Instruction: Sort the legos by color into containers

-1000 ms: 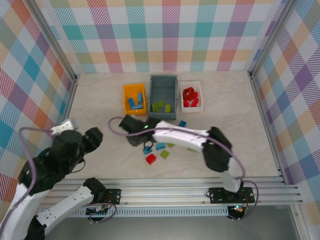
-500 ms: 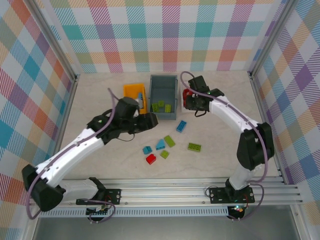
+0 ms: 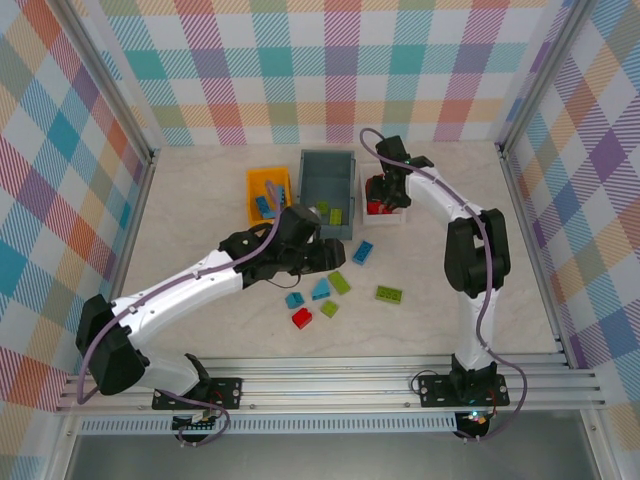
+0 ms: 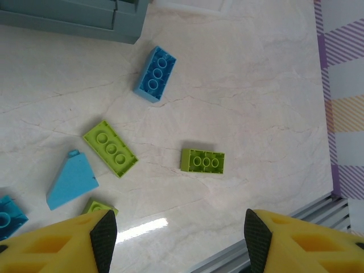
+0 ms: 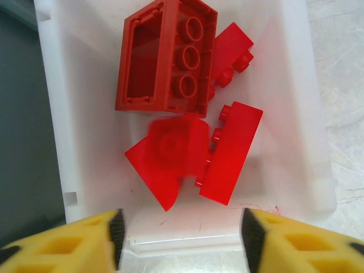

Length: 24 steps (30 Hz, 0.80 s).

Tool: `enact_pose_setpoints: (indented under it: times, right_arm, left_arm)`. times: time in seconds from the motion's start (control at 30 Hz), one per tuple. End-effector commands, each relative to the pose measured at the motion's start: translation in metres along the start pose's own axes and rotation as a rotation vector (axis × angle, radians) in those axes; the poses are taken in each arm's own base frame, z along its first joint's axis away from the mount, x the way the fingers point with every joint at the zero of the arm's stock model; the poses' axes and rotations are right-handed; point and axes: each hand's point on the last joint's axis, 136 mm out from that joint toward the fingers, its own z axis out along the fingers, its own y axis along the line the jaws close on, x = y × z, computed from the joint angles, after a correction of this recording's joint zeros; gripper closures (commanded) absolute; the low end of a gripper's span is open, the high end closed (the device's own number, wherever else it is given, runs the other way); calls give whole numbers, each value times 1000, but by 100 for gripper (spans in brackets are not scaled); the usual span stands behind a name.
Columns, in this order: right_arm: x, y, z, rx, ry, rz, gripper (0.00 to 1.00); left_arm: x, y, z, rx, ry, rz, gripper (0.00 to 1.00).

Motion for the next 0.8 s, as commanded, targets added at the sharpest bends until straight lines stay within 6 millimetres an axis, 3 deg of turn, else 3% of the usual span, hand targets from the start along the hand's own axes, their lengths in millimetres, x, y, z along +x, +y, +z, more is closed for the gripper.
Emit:
enact_pose_setpoints:
  times: [0.0, 0.2, 0.33, 0.53, 0.63, 0.77]
  right_arm:
    - [-13, 4, -25, -31, -38, -23, 34]
    - [-25, 8, -102, -105, -175, -40, 34]
    - [-12, 6, -164, -182, -260, -57, 33]
    - [47, 14, -237, -413, -301, -126, 31]
    - [85, 16, -258, -516, -246, -131, 28]
    - [129, 18, -268, -624, -162, -105, 24]
  left_arm:
    - [0, -7, 1, -20, -6, 44, 37]
    - [14, -17, 17, -42, 29, 24, 36]
    - [31, -27, 39, -89, 55, -32, 36]
    - [40, -5, 54, -234, 48, -97, 36]
    - [37, 21, 44, -374, 35, -25, 33]
    - [41, 48, 42, -462, 93, 23, 28]
